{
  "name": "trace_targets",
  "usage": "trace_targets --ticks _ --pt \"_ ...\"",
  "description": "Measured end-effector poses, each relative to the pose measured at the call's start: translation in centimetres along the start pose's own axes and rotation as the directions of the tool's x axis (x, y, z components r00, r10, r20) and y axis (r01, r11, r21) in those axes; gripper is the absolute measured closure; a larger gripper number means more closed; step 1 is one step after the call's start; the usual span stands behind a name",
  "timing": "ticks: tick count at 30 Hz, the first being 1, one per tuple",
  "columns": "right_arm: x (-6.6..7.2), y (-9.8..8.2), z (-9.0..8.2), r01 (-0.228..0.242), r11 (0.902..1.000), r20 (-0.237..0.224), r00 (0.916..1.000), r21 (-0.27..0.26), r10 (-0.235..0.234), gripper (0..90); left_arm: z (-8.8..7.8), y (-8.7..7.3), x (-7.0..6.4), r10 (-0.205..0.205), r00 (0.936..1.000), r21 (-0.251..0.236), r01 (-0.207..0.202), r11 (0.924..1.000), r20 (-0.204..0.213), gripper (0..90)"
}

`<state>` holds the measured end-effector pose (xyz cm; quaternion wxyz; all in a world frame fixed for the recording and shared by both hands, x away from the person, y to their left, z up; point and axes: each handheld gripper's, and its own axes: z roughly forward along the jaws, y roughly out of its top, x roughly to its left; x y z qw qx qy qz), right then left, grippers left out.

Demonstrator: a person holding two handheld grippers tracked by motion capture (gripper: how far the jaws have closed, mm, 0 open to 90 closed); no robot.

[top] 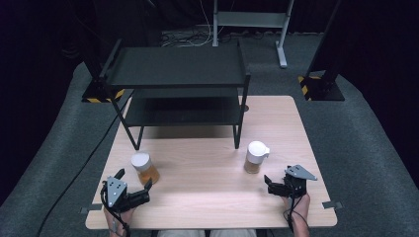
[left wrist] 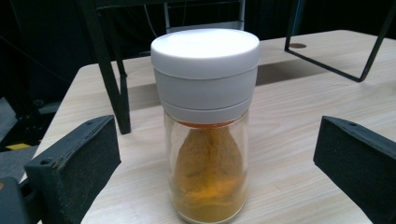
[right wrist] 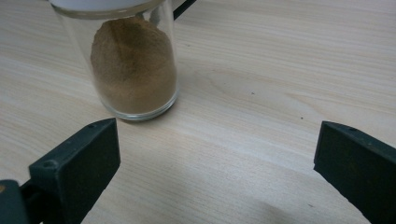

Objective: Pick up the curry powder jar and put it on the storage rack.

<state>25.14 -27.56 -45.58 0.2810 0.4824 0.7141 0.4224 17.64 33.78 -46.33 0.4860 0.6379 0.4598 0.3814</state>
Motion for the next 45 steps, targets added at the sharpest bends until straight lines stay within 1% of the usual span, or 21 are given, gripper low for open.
trace_targets --ticks 4,8,10,11,14,18,21,25,29,36,41,42,43,45 --pt "0.0 0.0 0.0 0.000 1.0000 0.001 1.0000 0.000 0.000 0.0 0.3 0.1 -0.2 0.005 1.0000 0.001 -0.005 1.0000 -0.007 0.1" --pt "0.0 0.1 0.1 0.010 0.9999 -0.006 0.9999 0.005 -0.010 0.0 0.8 0.0 -0.2 -0.007 0.9998 0.003 0.007 1.0000 -0.017 0.1" --pt "0.0 0.1 0.0 0.008 1.0000 -0.004 1.0000 0.005 -0.008 0.0 1.2 -0.2 -0.2 -0.015 0.9997 0.003 0.015 0.9999 -0.019 0.1" --pt "0.0 0.0 0.0 0.007 1.0000 -0.005 1.0000 0.003 -0.007 0.0 1.4 -0.3 0.0 -0.025 0.9996 -0.004 0.025 0.9997 -0.014 0.0" --pt "-0.1 0.0 0.0 0.001 1.0000 -0.005 1.0000 0.003 -0.001 0.0 2.2 -0.6 0.4 -0.038 0.9992 -0.001 0.038 0.9993 -0.011 0.0" --pt "-0.1 -0.1 -0.1 -0.007 1.0000 -0.004 1.0000 -0.002 0.007 0.0 3.1 -0.9 0.6 -0.055 0.9982 0.005 0.055 0.9985 -0.023 0.0" --pt "-0.1 0.0 0.0 -0.003 1.0000 -0.007 1.0000 0.000 0.003 0.0 3.5 -0.8 0.6 -0.054 0.9981 -0.002 0.054 0.9985 -0.030 0.0" --pt "-0.2 -0.1 0.0 -0.006 1.0000 -0.007 1.0000 -0.002 0.006 0.0 4.1 -0.8 1.0 -0.072 0.9971 0.004 0.072 0.9974 -0.025 0.0" --pt "-0.1 -0.1 -0.1 -0.007 1.0000 -0.003 1.0000 -0.003 0.007 0.0 4.8 -0.6 1.1 -0.071 0.9973 0.014 0.072 0.9973 -0.018 0.0" --pt "-0.1 -0.1 -0.1 -0.008 1.0000 -0.004 1.0000 -0.004 0.008 0.0 5.2 -0.3 1.1 -0.079 0.9966 0.000 0.079 0.9969 -0.023 0.0" --pt "-0.1 -0.2 -0.1 -0.012 0.9999 -0.002 0.9999 -0.007 0.012 0.0 5.5 -0.3 1.3 -0.089 0.9959 0.007 0.089 0.9960 -0.017 0.1" --pt "-0.1 -0.2 -0.1 -0.012 0.9999 -0.002 0.9999 -0.008 0.012 0.0 5.5 -0.4 1.3 -0.084 0.9963 0.007 0.084 0.9964 -0.019 0.2" --pt "-0.1 -0.2 -0.1 -0.013 0.9999 -0.002 0.9999 -0.009 0.013 0.0 5.5 -0.5 1.2 -0.079 0.9967 0.001 0.079 0.9969 -0.022 1.4" --pt "-0.1 -0.2 -0.1 -0.013 0.9999 -0.002 0.9999 -0.009 0.013 0.0 5.4 -0.7 1.3 -0.077 0.9969 -0.003 0.077 0.9970 -0.011 6.0"
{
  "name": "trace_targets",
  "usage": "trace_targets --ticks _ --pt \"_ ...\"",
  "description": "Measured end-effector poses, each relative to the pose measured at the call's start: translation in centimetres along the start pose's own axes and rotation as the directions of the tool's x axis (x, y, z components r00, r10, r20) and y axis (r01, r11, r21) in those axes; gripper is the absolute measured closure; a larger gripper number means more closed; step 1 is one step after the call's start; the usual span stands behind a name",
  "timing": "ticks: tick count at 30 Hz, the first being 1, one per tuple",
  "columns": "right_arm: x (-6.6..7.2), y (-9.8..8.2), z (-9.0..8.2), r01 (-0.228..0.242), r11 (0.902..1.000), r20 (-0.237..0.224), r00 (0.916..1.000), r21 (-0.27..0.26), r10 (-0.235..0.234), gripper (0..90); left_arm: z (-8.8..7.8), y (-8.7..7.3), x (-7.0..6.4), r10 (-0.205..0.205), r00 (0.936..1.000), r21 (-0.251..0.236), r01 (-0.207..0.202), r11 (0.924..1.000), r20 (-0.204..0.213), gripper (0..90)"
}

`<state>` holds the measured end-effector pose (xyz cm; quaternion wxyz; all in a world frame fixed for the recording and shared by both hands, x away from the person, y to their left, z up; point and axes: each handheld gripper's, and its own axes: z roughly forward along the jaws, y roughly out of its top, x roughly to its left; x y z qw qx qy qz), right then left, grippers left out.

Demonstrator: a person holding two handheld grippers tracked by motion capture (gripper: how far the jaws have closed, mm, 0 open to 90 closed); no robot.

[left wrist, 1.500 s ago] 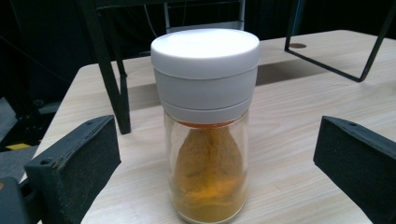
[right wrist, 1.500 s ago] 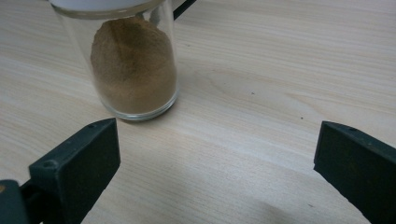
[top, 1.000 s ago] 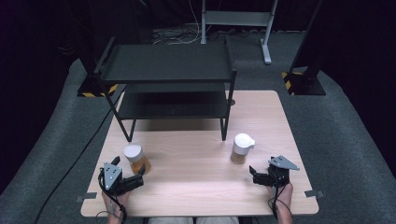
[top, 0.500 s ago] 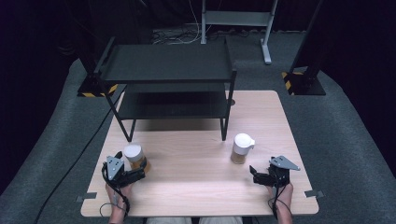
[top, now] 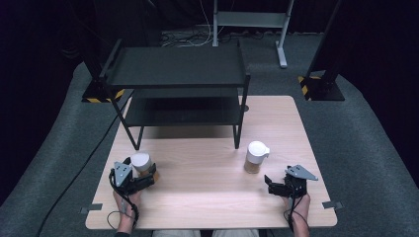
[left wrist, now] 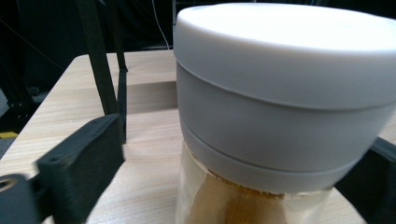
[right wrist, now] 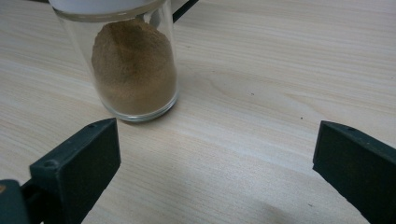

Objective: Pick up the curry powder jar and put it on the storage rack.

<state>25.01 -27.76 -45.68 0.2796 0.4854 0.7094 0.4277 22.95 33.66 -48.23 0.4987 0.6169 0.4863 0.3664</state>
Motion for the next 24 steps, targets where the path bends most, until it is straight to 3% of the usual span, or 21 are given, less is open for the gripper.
trace_targets --ticks 13,24 --pt "0.1 0.0 0.0 0.000 1.0000 0.004 1.0000 -0.001 0.000 0.2 -0.1 -0.8 0.6 0.024 0.9978 -0.032 -0.023 0.9992 0.062 32.7" --pt "0.0 -0.1 0.0 -0.003 1.0000 0.003 1.0000 -0.004 0.003 0.4 -0.1 -0.4 1.0 0.041 0.9950 -0.028 -0.039 0.9989 0.091 34.2"
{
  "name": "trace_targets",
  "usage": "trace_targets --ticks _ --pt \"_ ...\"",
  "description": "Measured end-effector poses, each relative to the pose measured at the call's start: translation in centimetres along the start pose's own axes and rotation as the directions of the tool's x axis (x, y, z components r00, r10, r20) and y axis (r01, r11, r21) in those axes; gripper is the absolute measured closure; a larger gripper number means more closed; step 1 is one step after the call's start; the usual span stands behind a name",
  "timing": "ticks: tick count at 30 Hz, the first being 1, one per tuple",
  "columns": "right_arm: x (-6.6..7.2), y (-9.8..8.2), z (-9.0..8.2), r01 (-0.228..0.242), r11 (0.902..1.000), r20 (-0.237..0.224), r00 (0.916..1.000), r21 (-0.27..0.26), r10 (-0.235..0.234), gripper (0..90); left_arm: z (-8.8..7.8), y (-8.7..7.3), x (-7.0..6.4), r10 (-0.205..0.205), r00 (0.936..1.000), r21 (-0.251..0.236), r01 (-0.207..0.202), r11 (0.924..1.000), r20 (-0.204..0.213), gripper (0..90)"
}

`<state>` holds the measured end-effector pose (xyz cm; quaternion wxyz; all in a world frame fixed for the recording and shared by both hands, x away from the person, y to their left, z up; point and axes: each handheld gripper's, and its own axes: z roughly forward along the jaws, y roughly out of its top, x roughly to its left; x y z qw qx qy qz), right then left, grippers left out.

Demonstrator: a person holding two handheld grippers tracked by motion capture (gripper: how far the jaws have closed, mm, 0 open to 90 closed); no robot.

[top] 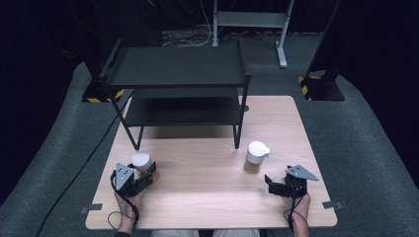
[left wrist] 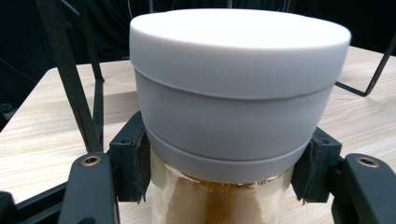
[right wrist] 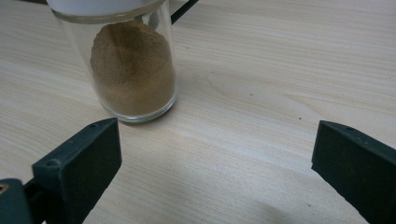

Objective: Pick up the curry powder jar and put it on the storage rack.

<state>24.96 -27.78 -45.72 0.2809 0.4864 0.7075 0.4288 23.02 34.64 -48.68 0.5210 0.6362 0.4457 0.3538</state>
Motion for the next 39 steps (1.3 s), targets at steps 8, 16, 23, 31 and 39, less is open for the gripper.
trace_targets --ticks 8,16,23,31,39 --pt "-0.1 0.0 0.0 -0.003 1.0000 -0.003 1.0000 -0.003 0.003 0.5 0.1 0.2 0.0 0.006 0.9999 0.004 -0.006 1.0000 0.015 34.4" --pt "-0.2 0.0 0.0 -0.006 1.0000 -0.008 0.9999 -0.003 0.006 0.7 -0.1 0.7 0.3 -0.001 0.9995 0.009 0.000 1.0000 0.031 34.5" --pt "-0.2 0.0 0.0 -0.005 1.0000 -0.010 0.9999 -0.002 0.005 0.6 -0.2 1.2 0.6 0.004 0.9991 0.015 -0.004 0.9999 0.042 34.6" --pt "-0.4 0.0 0.0 -0.006 1.0000 -0.017 0.9998 -0.001 0.006 0.5 -0.4 2.1 0.7 0.005 0.9987 0.012 -0.005 0.9999 0.050 34.9" --pt "-0.5 0.0 0.0 -0.010 1.0000 -0.024 0.9997 -0.001 0.010 0.0 -0.7 3.1 0.6 0.018 0.9983 0.013 -0.019 0.9997 0.055 35.0"
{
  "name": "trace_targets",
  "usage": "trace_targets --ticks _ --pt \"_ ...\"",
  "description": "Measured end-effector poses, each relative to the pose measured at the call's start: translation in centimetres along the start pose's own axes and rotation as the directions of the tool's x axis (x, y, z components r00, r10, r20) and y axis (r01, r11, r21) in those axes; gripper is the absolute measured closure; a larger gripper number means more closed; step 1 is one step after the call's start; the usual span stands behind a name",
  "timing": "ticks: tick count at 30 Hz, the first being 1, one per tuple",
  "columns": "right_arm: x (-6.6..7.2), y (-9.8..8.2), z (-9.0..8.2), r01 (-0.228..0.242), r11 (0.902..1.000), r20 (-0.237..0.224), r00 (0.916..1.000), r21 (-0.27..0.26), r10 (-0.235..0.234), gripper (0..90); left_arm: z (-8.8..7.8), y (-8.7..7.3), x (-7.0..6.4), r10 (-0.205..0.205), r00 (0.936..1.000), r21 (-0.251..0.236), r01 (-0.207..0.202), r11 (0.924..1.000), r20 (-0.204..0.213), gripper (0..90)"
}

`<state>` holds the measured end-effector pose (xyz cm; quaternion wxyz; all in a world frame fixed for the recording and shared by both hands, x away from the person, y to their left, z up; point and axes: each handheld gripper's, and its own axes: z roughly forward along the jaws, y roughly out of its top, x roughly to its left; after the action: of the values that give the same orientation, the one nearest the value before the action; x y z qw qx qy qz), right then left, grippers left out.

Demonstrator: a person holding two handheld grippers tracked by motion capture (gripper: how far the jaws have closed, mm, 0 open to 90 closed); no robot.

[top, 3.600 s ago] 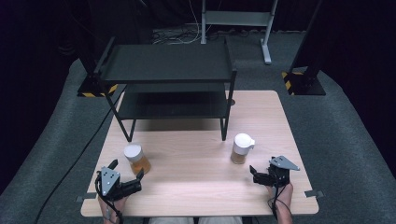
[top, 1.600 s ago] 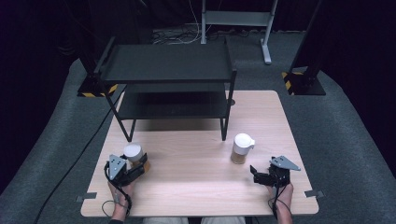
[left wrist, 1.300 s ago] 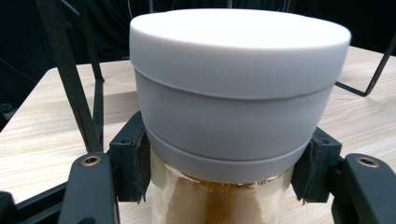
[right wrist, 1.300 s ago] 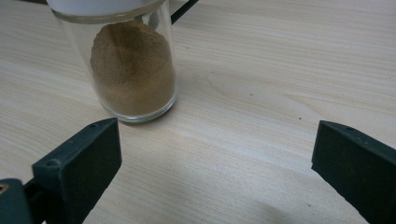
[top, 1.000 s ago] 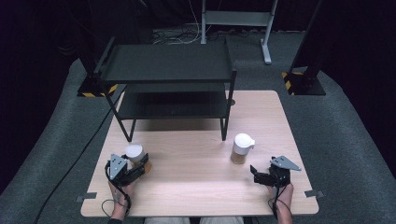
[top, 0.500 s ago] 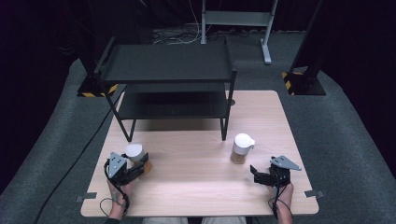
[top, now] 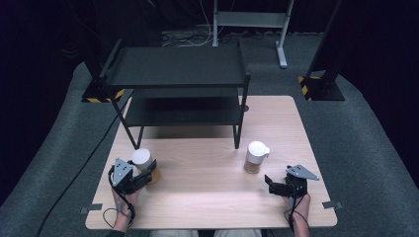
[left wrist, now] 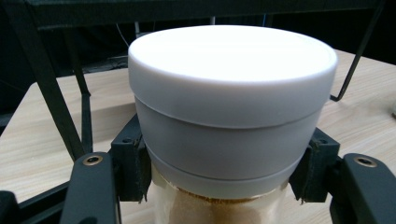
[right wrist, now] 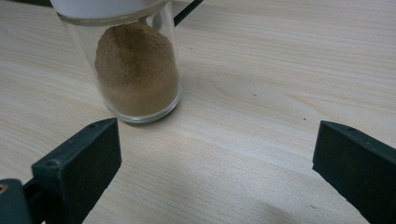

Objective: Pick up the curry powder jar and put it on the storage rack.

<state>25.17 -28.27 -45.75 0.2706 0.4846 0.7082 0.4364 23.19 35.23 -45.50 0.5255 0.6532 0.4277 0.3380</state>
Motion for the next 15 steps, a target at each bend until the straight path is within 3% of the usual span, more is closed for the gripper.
trace_targets --ticks 15 --pt "-0.1 0.0 0.0 -0.005 1.0000 -0.002 1.0000 -0.001 0.005 0.0 0.1 1.4 0.2 -0.009 0.9994 -0.016 0.009 0.9998 0.035 35.0"
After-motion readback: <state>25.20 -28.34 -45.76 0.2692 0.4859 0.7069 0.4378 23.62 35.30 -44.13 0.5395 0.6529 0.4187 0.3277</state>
